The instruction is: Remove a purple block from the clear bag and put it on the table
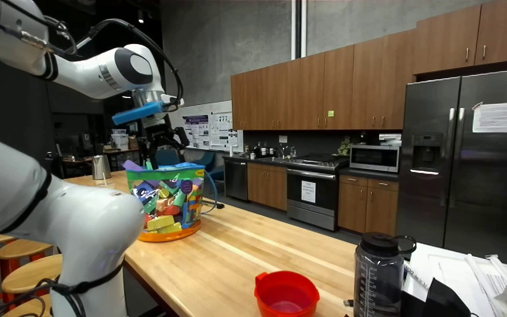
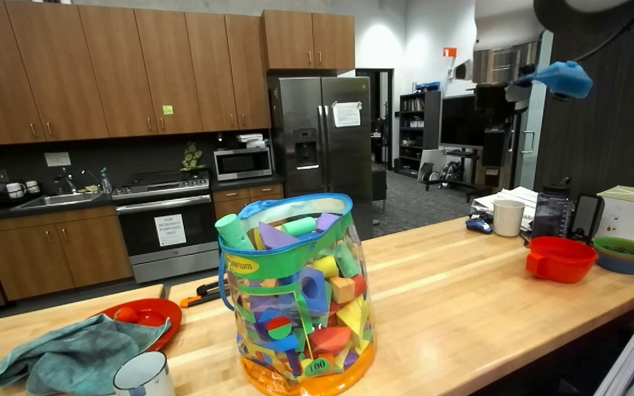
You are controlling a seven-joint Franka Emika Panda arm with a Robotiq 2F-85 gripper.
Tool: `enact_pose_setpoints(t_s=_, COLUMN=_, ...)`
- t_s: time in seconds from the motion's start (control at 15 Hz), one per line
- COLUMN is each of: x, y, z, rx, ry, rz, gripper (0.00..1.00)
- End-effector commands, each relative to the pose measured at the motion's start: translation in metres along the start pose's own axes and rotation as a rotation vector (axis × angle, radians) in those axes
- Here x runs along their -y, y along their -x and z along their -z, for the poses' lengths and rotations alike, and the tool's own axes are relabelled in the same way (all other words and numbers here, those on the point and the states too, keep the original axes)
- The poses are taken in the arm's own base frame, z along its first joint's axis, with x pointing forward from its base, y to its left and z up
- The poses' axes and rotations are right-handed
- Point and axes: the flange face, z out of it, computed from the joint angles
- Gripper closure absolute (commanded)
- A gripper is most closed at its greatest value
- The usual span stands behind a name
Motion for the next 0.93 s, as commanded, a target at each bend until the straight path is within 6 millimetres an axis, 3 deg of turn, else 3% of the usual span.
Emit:
enact_pose_setpoints(t_s=0.0, x=0.065, y=-0.047, z=0.033, rx=-0.067, ry=0.001, rz=0.126, gripper=0.0)
enact_pose_setpoints(t_s=0.13, x=0.092, y=-0.068, z=0.05, rx=-0.133, ry=0.005, rz=0.194, gripper=0.0)
enact_pose_setpoints(t_s=0.33, x=0.115, y=-0.097, z=0.068, rx=-0.198, ry=-0.007, rz=0.246, gripper=0.0)
enact_pose_setpoints(t_s=0.87, x=0.146, y=-0.145, z=0.076, rx=-0.29, ry=-0.089, rz=0.32, gripper=0.0)
